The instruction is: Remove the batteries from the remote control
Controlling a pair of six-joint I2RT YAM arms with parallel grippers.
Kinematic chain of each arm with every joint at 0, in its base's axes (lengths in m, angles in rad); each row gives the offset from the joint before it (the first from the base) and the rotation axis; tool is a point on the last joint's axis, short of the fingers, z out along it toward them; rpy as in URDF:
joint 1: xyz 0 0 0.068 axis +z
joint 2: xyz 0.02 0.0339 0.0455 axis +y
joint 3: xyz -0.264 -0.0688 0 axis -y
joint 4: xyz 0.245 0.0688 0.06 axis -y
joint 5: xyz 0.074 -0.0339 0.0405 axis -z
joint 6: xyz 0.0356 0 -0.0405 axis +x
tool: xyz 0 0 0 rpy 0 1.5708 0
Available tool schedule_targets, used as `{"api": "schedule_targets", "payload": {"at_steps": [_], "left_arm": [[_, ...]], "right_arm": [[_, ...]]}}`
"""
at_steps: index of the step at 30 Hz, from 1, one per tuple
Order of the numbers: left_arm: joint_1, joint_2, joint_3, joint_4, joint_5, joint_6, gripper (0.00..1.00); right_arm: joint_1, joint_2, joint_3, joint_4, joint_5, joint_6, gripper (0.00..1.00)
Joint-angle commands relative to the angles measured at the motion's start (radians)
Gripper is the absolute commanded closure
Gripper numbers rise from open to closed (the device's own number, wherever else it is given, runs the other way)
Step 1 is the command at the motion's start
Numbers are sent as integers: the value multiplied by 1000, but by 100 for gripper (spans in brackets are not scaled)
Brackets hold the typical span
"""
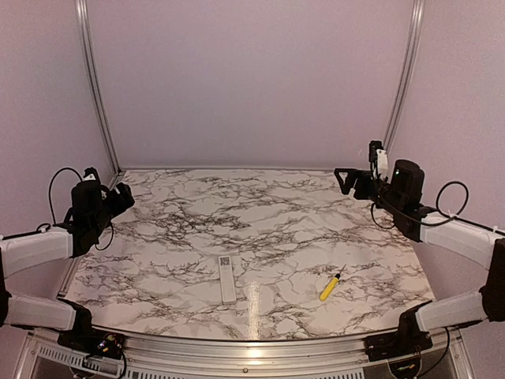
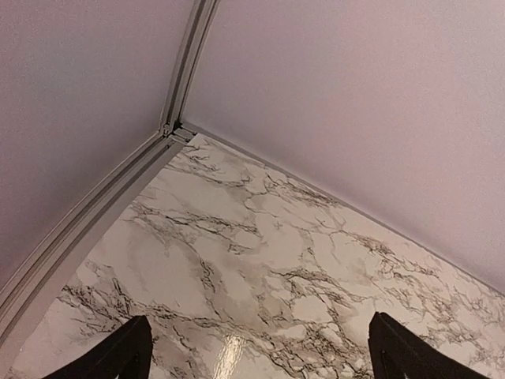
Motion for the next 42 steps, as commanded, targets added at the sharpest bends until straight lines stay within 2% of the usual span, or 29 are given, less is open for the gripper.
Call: {"api": "schedule_targets", "payload": {"at_steps": [1, 7, 15, 20, 31, 36, 42], "left_arm": [[-37, 44, 36, 10, 70, 68, 1], [-103, 111, 92, -17, 29, 115, 1], [-174, 166, 95, 41, 119, 169, 1], [-202, 205, 104, 34, 103, 171, 1], [-232, 192, 92, 31, 110, 154, 1], [-249, 169, 68, 28, 112, 149, 2], [-259, 153, 34, 36, 110, 148, 3]], "right_arm": [[33, 46, 61, -7, -17, -26, 1], [82, 95, 123, -87, -17, -44, 1], [243, 142, 189, -190, -2, -90, 1], [382, 194, 199, -207, 52, -82, 1], [640, 450, 333, -277, 192, 28, 1], [730, 588, 466, -431, 290, 98, 1], [778, 708, 599, -552, 271, 156, 1]]}}
